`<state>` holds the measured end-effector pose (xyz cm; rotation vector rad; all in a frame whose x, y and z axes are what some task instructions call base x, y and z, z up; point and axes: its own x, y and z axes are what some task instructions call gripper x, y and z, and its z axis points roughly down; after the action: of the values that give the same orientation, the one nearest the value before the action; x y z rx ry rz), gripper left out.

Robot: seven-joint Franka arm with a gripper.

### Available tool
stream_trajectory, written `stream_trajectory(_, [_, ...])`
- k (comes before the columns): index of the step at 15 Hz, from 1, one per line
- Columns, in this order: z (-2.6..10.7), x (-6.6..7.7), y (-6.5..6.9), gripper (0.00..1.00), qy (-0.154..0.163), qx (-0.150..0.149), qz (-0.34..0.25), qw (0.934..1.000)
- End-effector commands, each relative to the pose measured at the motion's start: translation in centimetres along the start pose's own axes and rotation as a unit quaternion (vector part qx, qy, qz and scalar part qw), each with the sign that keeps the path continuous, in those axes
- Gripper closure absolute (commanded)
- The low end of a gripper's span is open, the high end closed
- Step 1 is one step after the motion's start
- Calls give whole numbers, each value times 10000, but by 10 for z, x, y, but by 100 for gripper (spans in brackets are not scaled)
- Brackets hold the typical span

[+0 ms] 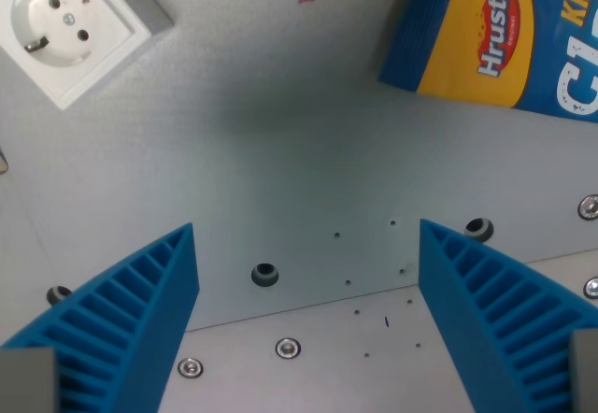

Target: Rotate around base negative x

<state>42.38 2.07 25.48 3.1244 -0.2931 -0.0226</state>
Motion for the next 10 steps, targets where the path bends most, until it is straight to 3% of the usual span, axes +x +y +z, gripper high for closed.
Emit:
stream_trajectory(1, [-2,0,0,0,38,-61,4,10000])
stream_trajectory(10, [-2,0,0,0,148,-650,14,9978])
